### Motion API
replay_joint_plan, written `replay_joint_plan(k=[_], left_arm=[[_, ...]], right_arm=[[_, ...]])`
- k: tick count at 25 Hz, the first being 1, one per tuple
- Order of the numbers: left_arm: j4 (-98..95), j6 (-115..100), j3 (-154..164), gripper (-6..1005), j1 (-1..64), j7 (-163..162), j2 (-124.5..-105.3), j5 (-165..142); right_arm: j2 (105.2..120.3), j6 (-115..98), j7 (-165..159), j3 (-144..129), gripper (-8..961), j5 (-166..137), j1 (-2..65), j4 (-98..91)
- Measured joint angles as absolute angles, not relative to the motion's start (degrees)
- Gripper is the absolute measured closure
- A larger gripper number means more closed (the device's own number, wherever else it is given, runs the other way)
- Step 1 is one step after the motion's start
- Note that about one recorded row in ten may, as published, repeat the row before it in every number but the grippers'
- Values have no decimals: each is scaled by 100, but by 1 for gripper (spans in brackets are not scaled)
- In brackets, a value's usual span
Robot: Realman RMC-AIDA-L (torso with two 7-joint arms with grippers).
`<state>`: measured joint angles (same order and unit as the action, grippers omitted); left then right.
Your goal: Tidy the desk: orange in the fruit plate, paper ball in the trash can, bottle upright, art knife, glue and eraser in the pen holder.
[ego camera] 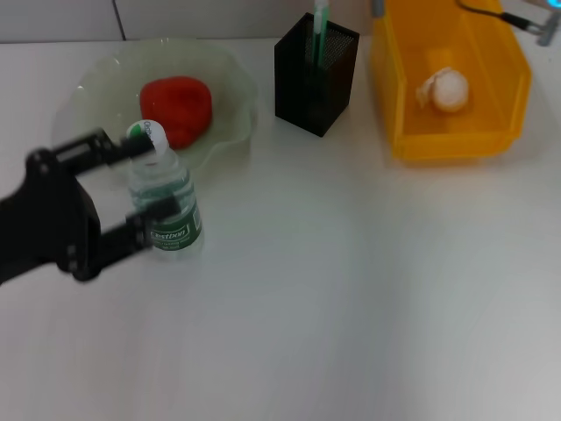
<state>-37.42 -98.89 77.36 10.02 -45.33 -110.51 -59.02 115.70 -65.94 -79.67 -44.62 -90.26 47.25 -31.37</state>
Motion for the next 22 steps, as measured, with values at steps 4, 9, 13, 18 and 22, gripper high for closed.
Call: replay_joint_plan(k=[4, 9, 13, 18, 22], left_arm=[[-3683, -10080, 7050, 401, 1236, -5262, -11104, -7261], [-3445, -9957, 6746, 402, 1496, -5475, -11216, -8266], [-3378, -9920, 6732, 402, 1565, -5512, -11254, -8428], [-3365, -9921, 6755, 405, 1578, -5516, -11263, -8473], [-3362, -9907, 6730, 408, 1588, -5509, -11302, -8600]], right_arm=[[11611, -5939, -7834, -4926, 820, -9027, 5009, -2806], [11796, -5344, -7680, -4988, 820, -9004, 5151, -2662], [11923, -5059, -7132, -4932, 821, -8445, 5166, -2478], [11945, -5156, -5744, -4989, 821, -6589, 5219, -1694], [11951, -5161, -5508, -4990, 822, -6348, 5311, -1411]])
